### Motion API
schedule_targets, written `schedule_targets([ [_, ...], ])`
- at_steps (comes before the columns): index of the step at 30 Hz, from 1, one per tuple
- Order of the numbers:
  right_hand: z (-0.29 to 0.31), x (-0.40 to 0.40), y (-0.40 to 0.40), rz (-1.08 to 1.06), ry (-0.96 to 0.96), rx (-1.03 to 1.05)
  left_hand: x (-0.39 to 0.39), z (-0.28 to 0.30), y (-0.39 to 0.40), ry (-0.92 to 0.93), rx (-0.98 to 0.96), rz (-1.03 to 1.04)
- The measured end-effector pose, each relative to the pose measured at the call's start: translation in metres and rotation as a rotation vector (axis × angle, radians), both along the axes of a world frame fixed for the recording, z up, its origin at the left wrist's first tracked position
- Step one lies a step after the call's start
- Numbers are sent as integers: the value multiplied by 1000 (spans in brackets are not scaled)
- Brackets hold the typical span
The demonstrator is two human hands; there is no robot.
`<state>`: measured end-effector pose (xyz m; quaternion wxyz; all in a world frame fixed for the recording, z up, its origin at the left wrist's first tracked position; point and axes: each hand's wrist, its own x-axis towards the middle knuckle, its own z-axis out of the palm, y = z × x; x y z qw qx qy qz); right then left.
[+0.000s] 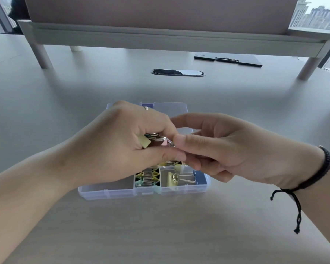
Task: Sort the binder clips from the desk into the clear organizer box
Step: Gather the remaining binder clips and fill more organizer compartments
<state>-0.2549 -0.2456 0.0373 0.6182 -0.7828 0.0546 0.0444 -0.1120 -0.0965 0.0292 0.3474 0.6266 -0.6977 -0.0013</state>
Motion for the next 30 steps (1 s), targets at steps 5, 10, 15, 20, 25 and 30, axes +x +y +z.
schedule_targets([
  [5, 6, -2, -10, -41, 37, -86, 1, -1, 0, -16, 12, 4],
  [10, 5, -1, -9, -74, 83, -101, 1, 0, 1, -18, 33, -2],
  [15, 2, 1, -10, -105, 4, -222, 2, 1, 2, -48, 34, 53],
  [20, 6, -2, -13, -98, -12, -187, 1, 2, 2, -23, 10, 104],
  [25, 6, -1, -13, -103, -21, -146, -1, 3, 3, 17, -11, 112],
  [30, 10, -4, -20, -85, 58, -91, 1, 5, 4, 23, -13, 124],
])
